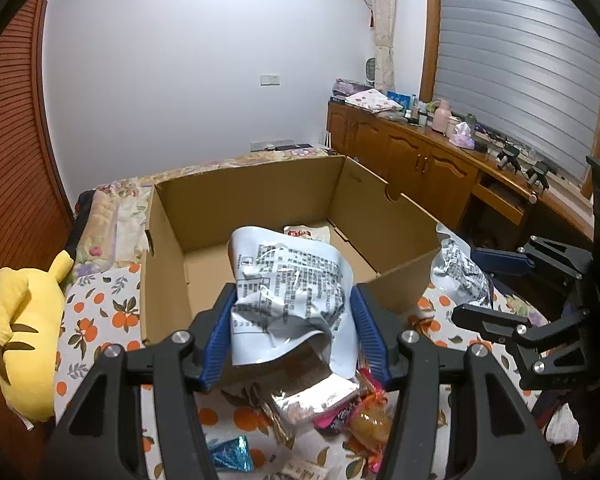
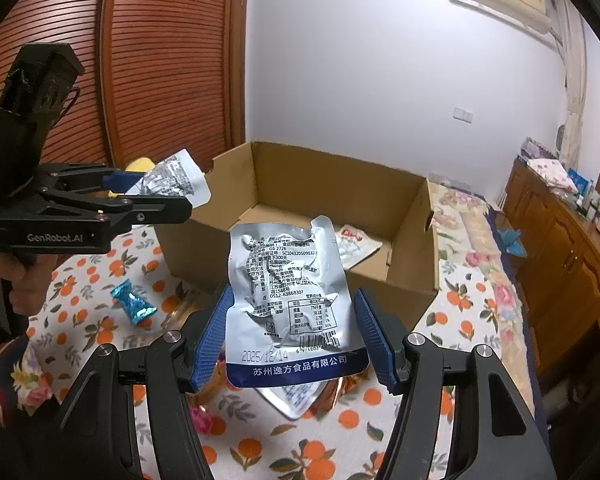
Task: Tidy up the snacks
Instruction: 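Carry both silver packs over the box and open both tools to drop them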
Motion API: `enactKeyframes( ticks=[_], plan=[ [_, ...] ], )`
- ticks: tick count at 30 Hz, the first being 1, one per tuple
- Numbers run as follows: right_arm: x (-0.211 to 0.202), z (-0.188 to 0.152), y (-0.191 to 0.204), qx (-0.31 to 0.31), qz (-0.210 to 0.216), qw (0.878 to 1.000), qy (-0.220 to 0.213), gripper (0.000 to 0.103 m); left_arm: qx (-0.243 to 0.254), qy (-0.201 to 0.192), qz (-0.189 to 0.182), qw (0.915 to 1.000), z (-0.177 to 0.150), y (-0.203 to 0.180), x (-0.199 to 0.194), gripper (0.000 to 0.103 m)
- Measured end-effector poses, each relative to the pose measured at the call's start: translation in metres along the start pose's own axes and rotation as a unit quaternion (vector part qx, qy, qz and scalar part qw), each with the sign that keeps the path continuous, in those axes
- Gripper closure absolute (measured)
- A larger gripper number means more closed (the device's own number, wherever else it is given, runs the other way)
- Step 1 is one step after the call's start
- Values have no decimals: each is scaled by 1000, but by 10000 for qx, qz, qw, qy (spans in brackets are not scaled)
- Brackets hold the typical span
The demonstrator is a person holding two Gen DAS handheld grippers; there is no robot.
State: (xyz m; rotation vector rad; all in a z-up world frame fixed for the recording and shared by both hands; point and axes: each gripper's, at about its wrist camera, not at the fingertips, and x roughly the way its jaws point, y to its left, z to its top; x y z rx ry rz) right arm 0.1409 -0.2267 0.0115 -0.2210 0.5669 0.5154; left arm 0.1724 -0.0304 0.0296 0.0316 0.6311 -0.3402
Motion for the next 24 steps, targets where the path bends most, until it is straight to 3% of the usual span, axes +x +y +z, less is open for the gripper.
enactKeyframes(
  ticks=[14, 24],
  plan=[
    [29, 34, -20, 133, 5, 9999, 36, 39, -155, 126, -31, 9998, 24, 7, 32, 46],
    [59, 43, -27, 53, -280, 9992, 297, 39, -266, 379, 123, 9989, 30, 12, 62, 40]
  ],
)
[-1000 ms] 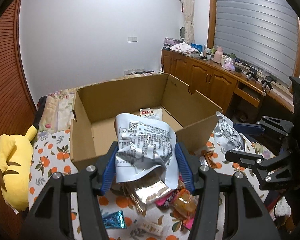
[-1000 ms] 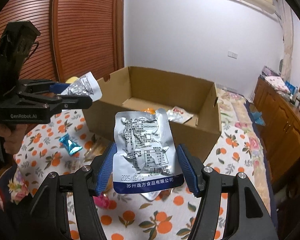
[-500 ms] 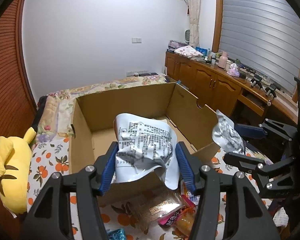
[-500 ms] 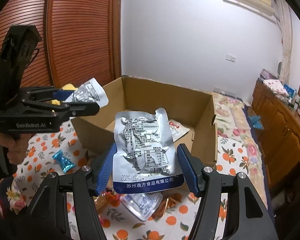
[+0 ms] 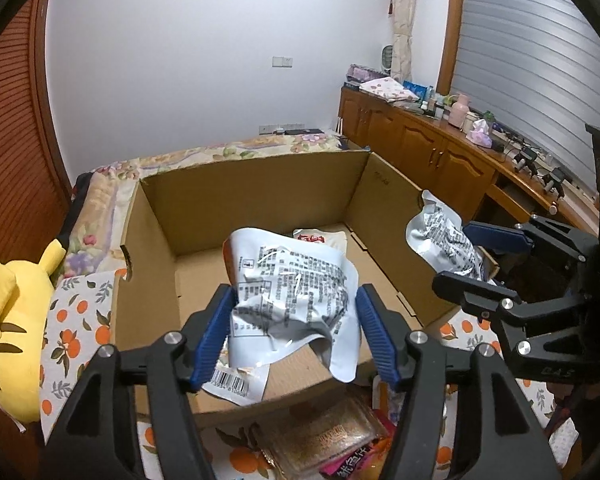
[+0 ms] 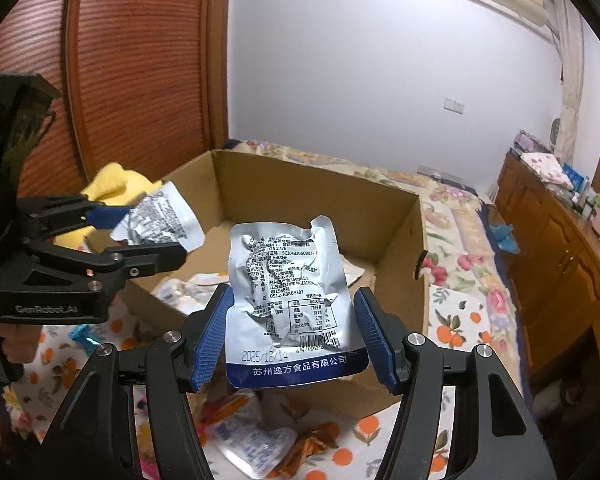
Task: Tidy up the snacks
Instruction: 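Carry both silver packs over the box and open both tools to drop them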
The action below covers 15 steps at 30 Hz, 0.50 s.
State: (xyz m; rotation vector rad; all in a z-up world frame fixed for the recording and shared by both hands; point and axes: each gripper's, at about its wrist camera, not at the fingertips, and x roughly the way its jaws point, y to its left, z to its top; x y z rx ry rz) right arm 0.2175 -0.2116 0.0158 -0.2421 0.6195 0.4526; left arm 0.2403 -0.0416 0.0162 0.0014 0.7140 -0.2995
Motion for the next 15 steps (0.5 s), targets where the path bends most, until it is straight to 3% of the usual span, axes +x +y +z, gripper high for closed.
enactKeyframes(
  ticks=[15],
  plan=[
    [46, 17, -15, 409, 126, 9988, 256, 39, 180, 25, 376, 9991, 5, 9, 7, 36]
  ],
)
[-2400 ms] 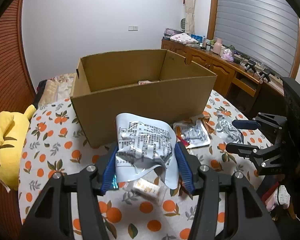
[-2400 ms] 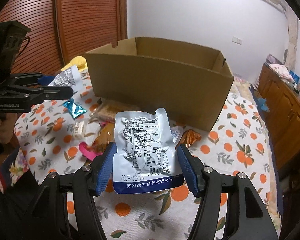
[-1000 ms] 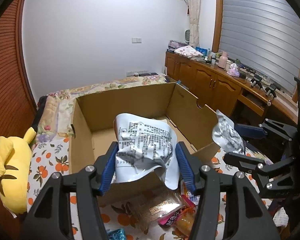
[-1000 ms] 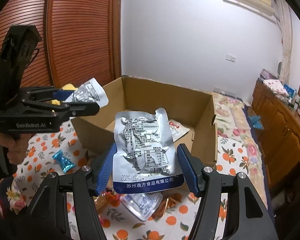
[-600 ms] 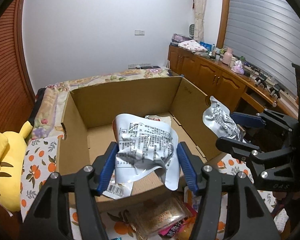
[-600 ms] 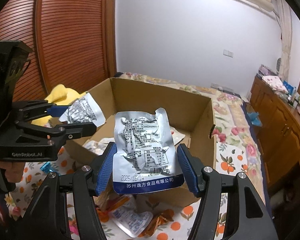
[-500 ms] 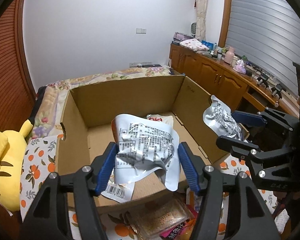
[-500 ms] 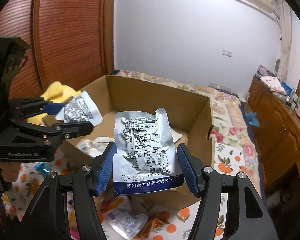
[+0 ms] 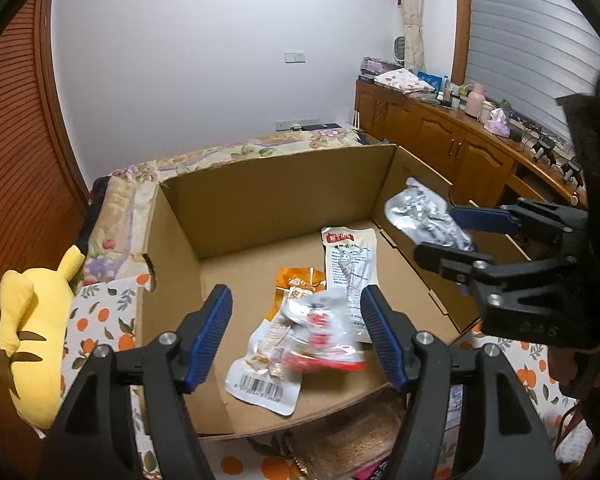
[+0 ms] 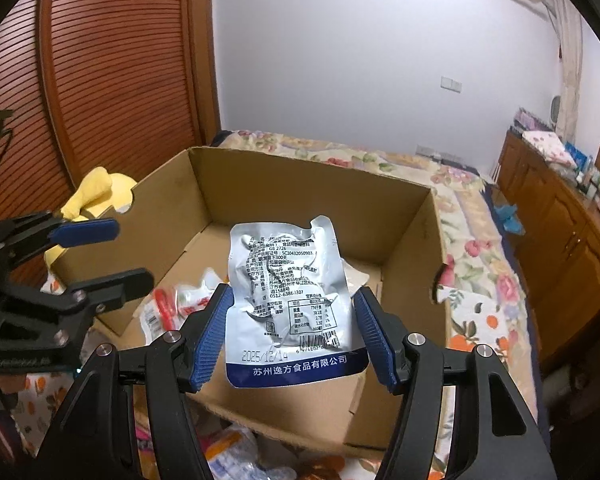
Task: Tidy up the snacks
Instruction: 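Carry both silver packs over the box and open both tools to drop them, then move both tools back from the box down toward the remaining snacks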
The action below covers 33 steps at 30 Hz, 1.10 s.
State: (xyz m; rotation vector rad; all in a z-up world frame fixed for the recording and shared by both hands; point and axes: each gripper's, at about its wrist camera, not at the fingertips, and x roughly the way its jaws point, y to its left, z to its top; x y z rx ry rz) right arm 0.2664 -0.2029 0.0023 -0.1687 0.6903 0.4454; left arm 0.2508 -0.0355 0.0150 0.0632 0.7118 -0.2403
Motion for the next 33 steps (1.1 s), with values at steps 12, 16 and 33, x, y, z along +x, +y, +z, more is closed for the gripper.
enactKeyframes(
  ticks=[12, 16, 33],
  plan=[
    [25, -2, 4, 140, 39, 9997, 220, 39, -158, -188, 11, 9997, -5, 20, -16, 34],
    [25, 0, 7, 165, 15, 9997, 202, 39, -191, -213, 13, 9996, -6, 22, -20, 34],
    [-50, -19, 18, -25, 287, 9991, -302, 38, 132, -432, -105, 9989, -34, 14, -58, 34]
  ],
)
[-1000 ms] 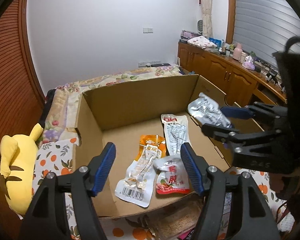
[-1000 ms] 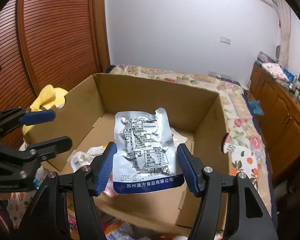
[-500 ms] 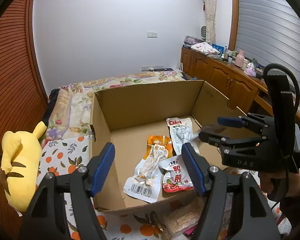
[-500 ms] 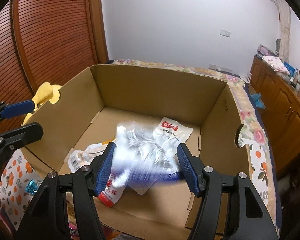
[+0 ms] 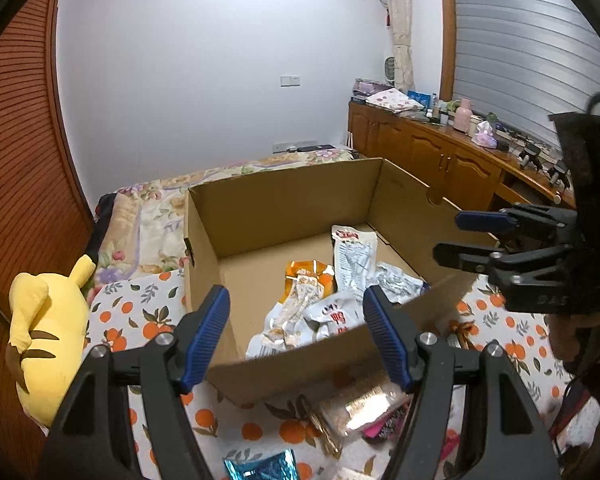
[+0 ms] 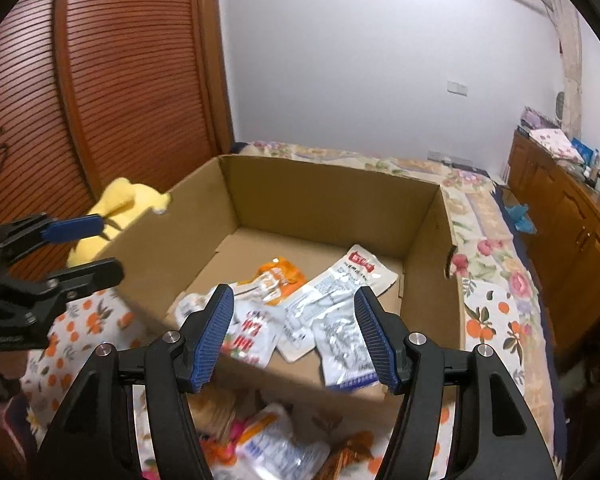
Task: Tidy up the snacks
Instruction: 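Move both tools back from the box down toward the remaining snacks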
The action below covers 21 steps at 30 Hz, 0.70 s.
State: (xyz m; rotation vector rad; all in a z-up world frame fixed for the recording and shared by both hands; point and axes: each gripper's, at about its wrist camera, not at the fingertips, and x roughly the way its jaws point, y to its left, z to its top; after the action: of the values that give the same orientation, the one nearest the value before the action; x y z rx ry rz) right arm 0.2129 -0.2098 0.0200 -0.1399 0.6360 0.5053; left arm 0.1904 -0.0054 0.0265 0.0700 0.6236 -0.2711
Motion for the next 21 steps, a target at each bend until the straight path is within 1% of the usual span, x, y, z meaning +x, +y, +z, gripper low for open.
enactKeyframes(
  ticks=[6, 11, 13, 17, 21],
  plan=[
    [-31, -23, 11, -230, 51, 9997, -105, 38, 175, -43, -95, 9998, -14, -12, -17, 34],
    [-46, -40, 16, -243, 190, 9994, -141, 38, 187, -35, -307, 9993, -26, -24, -30, 34],
    [-49, -46, 16, -228, 226, 9994, -135, 38, 183, -8, -444, 9988, -33, -29, -35, 34],
    [-50, -61, 16, -142, 313, 9994, -63, 38, 162, 62, -599, 9981, -45, -38, -39, 34],
    [-46, -74, 15, -95, 317, 9994, 37, 38, 102, 238, -718, 9971, -64, -48, -37, 34]
  ],
)
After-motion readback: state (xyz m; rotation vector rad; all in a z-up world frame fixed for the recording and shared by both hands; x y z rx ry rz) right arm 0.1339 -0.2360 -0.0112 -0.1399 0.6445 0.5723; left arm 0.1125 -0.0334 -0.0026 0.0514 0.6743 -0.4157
